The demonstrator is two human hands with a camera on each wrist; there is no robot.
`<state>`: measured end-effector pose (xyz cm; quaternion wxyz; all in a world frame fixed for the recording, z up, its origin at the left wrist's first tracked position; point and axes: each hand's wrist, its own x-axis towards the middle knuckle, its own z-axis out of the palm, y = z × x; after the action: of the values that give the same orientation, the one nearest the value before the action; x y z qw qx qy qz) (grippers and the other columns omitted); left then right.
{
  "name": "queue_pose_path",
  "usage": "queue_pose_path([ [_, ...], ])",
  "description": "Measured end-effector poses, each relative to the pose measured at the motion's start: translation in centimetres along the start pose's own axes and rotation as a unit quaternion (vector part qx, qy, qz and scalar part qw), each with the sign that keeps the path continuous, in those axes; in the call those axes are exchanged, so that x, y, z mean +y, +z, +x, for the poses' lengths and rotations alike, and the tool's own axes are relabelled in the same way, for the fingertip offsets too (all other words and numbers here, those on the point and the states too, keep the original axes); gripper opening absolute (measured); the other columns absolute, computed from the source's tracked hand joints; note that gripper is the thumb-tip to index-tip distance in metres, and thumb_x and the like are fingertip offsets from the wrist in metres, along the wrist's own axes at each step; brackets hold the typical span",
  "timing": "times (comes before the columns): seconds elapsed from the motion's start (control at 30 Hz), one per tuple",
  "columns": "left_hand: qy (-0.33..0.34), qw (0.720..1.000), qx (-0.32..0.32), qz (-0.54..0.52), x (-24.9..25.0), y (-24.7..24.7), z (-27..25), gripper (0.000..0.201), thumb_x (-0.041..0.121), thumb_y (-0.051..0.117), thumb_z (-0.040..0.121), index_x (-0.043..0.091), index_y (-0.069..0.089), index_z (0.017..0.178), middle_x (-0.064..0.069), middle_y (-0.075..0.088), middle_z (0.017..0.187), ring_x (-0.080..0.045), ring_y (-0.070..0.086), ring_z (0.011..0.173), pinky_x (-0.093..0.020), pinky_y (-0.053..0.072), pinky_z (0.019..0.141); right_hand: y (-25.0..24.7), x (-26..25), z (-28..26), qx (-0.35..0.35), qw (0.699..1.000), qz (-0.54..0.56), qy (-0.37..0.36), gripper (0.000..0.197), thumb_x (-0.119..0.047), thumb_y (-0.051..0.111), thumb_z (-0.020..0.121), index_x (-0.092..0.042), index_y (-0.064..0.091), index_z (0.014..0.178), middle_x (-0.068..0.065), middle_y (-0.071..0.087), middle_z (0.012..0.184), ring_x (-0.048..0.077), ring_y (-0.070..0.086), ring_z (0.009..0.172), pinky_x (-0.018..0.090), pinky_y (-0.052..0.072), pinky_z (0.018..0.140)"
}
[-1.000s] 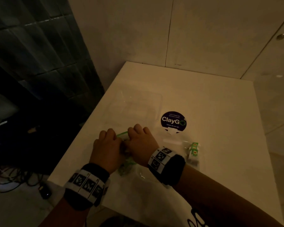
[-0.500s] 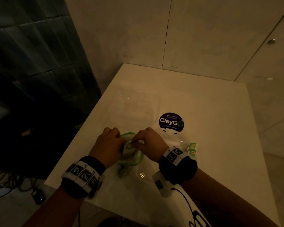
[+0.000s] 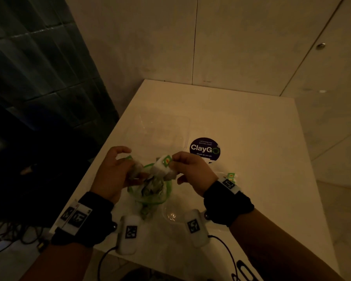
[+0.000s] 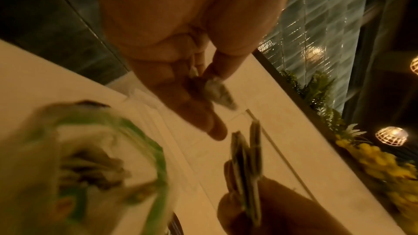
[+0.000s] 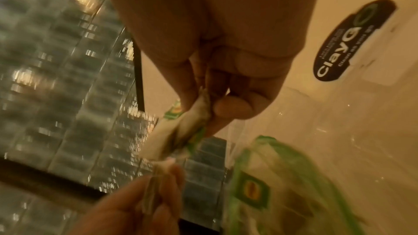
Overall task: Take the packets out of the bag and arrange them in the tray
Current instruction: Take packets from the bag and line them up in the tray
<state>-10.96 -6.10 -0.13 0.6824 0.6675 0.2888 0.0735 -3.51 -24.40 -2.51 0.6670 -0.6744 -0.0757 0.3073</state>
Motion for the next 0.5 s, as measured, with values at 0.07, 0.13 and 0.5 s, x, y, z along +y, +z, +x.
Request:
queue_pose_path([
  [0.07,0.008,1.000,-0.012,0.013,0.2,1.2,-0.9,0.027,0.002,0.048,0.091,0.028,0.053,0.095,-0.010,0.062,0.072,-0.023,0.062,0.058,-0.029,0.050,0.044,-0.7,-0.4,-0.6,-0.013,0.999,0.035,0.008,0.012,-0.004,0.061,0.087,-0.012,0.063,0.079,0.005,0.057,0.068,0.014,0.048,0.055,0.023,0.038,0.042],
  [0.13,0.020,0.998,-0.041,0.043,0.2,2.7,-1.7,0.020,0.003,0.048,0.092,0.021,0.057,0.091,-0.010,0.061,0.075,-0.017,0.060,0.055,-0.026,0.045,0.042,-1.6,-0.6,-1.3,-0.029,0.999,0.020,-0.003,0.010,-0.006,0.062,0.088,-0.012,0.063,0.079,0.003,0.054,0.061,0.013,0.042,0.048,0.020,0.030,0.041],
  [0.5,-0.098,0.975,-0.196,0.026,-2.4,9.9,-4.4,0.013,0.014,0.062,0.089,0.007,0.066,0.099,-0.015,0.070,0.087,-0.024,0.069,0.069,-0.031,0.053,0.052,-7.5,-0.5,-5.5,-0.025,0.975,-0.219,-0.012,0.017,-0.009,0.061,0.089,-0.015,0.063,0.105,0.009,0.067,0.075,0.015,0.059,0.050,0.025,0.051,0.051],
])
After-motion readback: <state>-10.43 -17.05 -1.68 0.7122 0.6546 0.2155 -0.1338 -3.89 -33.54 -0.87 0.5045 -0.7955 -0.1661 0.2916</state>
